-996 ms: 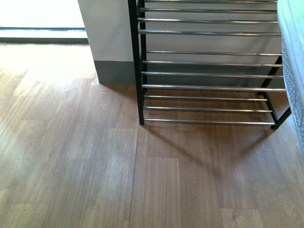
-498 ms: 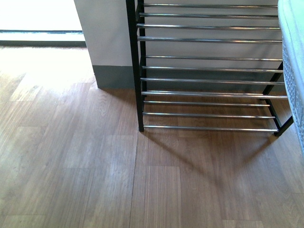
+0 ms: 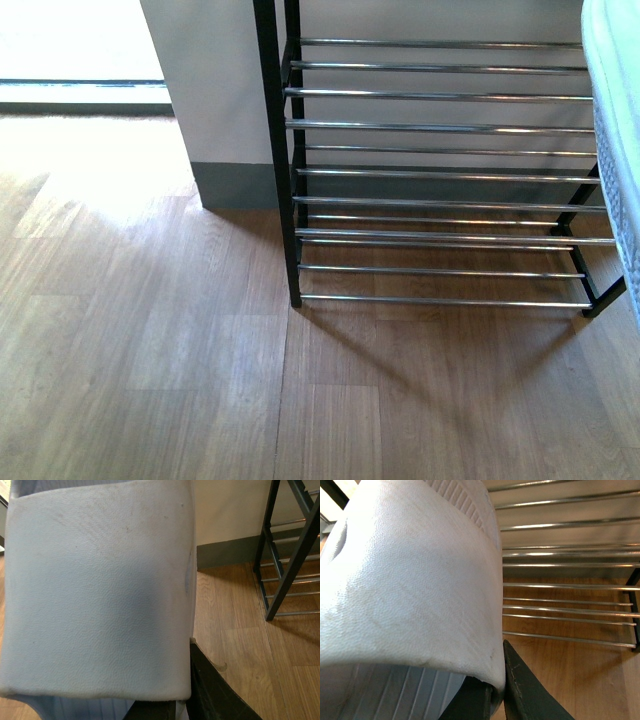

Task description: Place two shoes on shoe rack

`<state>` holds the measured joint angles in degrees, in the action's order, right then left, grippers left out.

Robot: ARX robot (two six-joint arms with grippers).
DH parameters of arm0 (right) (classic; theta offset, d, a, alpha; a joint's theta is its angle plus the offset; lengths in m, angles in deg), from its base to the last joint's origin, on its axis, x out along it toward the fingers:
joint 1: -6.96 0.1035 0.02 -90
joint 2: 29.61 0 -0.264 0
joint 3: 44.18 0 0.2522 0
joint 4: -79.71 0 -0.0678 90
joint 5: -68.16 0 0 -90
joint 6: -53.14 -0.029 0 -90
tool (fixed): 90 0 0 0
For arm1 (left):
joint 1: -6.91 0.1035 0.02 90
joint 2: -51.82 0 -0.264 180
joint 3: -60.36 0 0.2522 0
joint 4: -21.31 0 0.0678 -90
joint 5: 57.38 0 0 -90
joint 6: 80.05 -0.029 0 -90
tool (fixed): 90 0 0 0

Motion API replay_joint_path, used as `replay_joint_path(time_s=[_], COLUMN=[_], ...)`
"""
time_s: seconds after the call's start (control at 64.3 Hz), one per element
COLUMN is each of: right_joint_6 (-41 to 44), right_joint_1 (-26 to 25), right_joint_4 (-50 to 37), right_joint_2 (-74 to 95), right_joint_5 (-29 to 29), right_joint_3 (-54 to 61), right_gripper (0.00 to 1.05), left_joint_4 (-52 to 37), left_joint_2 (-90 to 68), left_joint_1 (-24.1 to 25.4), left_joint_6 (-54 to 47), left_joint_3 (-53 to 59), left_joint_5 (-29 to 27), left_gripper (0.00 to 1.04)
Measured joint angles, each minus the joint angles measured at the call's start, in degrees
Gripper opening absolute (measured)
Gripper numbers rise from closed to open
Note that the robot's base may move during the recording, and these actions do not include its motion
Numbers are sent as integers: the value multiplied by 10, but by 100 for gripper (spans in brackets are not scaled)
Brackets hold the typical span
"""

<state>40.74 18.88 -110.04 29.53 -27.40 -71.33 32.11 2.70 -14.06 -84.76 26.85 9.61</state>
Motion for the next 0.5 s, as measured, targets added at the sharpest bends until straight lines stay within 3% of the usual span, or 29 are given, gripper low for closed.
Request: replay_joint_path(time_s=[0.498], right_joint_6=[0], right_joint_1=[0], right_joint_4=[0], right_joint_2=[0], right_joint_5=[0], right_joint_3=[0], right_gripper=[2], left_joint_4=[0], left_joint_2=[0], left_joint_1=[0], left_joint_6=[0], left_joint_3=[0], left_joint_5=[0], left_gripper=[2])
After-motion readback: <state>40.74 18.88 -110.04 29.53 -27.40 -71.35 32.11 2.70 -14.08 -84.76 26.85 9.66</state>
